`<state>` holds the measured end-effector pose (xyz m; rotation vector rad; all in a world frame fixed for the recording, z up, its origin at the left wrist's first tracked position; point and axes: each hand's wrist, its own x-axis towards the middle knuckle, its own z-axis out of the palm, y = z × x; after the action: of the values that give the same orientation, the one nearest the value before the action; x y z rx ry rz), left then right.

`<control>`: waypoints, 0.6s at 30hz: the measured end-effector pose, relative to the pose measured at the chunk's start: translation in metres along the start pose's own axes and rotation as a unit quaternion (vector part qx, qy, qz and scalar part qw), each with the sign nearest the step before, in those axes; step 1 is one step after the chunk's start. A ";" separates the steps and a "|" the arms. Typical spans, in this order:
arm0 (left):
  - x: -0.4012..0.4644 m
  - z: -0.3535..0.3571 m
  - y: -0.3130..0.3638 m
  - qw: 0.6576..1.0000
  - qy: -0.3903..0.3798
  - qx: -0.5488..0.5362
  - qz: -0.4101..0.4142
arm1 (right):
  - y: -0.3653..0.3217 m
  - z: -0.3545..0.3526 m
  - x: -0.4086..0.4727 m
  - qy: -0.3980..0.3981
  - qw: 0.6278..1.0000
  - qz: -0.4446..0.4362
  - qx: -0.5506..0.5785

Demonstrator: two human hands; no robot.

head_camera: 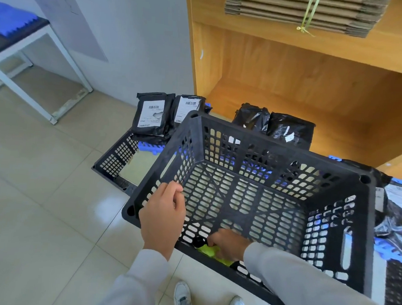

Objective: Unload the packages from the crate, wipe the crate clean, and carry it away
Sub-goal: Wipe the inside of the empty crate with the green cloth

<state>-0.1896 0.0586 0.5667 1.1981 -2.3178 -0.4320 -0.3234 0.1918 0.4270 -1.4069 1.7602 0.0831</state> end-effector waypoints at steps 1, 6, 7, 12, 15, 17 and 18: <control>0.000 0.000 0.000 1.000 -0.001 0.001 -0.003 | 0.001 0.001 0.002 -0.011 1.000 0.005 -0.010; -0.001 0.001 -0.002 1.000 0.005 0.001 0.006 | 0.004 0.005 0.000 -0.017 1.000 0.007 0.003; -0.001 0.001 -0.002 1.000 0.004 0.000 0.007 | 0.003 0.001 -0.004 -0.016 1.000 0.005 0.008; -0.001 0.001 0.000 1.000 0.000 -0.004 0.011 | 0.005 -0.018 -0.037 0.007 0.998 -0.036 0.052; -0.001 0.000 0.000 1.000 -0.007 0.002 0.017 | 0.001 -0.029 -0.065 0.039 0.996 -0.055 0.057; -0.002 0.001 -0.001 1.000 -0.008 0.004 0.023 | -0.004 -0.035 -0.083 0.066 0.994 -0.067 0.059; -0.002 0.001 0.000 1.000 -0.010 0.005 0.024 | -0.005 -0.037 -0.092 0.080 0.992 -0.072 0.066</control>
<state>-0.1887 0.0605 0.5654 1.1452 -2.3625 -0.4187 -0.3401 0.2408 0.5115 -1.4719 1.7531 -0.2243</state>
